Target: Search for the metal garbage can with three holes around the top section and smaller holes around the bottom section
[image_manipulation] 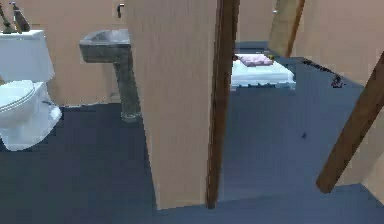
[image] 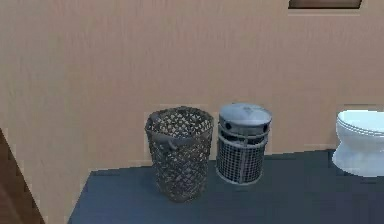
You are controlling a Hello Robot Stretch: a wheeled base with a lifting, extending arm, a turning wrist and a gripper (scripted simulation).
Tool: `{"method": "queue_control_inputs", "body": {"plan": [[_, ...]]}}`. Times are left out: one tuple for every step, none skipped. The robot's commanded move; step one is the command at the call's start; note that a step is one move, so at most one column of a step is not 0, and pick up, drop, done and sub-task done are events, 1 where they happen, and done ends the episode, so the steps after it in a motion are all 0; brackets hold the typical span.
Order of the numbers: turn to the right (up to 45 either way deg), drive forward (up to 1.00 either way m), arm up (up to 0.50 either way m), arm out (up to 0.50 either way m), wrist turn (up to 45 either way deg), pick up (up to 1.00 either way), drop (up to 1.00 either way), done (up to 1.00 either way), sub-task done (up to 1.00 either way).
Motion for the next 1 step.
{"method": "queue_control_inputs", "body": {"plan": [[0.0,0.65,0.00,0.00,0.0,0.00,0.00,0.00,0.00]]}}
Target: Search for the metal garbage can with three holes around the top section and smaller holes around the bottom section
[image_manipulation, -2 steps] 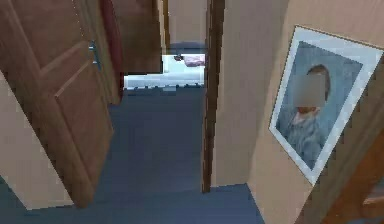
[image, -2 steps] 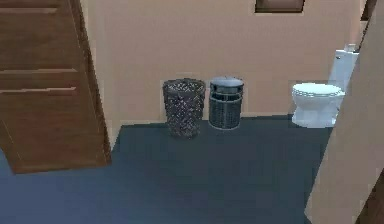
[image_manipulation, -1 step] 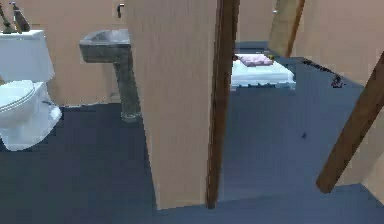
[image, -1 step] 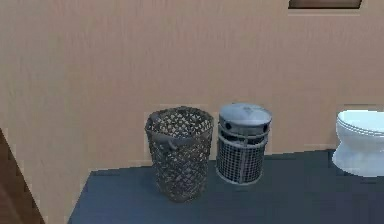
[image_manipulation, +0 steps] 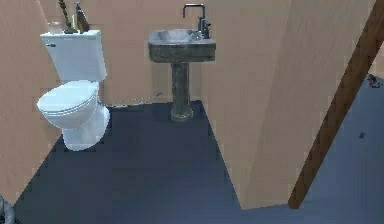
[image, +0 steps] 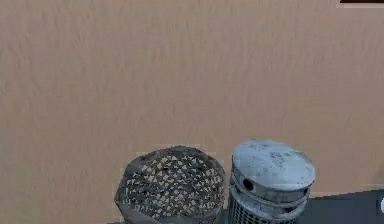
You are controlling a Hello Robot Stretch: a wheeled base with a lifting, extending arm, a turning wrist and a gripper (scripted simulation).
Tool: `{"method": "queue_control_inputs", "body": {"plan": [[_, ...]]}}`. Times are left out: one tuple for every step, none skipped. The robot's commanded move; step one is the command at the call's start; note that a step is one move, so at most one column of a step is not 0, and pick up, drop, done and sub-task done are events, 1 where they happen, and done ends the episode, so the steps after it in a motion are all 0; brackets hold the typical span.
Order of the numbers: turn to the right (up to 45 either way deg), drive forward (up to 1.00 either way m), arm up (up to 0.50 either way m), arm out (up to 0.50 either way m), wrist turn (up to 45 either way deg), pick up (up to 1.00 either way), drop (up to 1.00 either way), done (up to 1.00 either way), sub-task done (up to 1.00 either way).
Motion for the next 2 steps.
{"method": "queue_control_inputs", "body": {"plan": [[24.0,0.00,0.00,0.00,0.0,0.00,0.00,0.00,0.00],[0.0,0.00,0.00,0.00,0.0,0.00,0.00,1.00,0.00]]}}
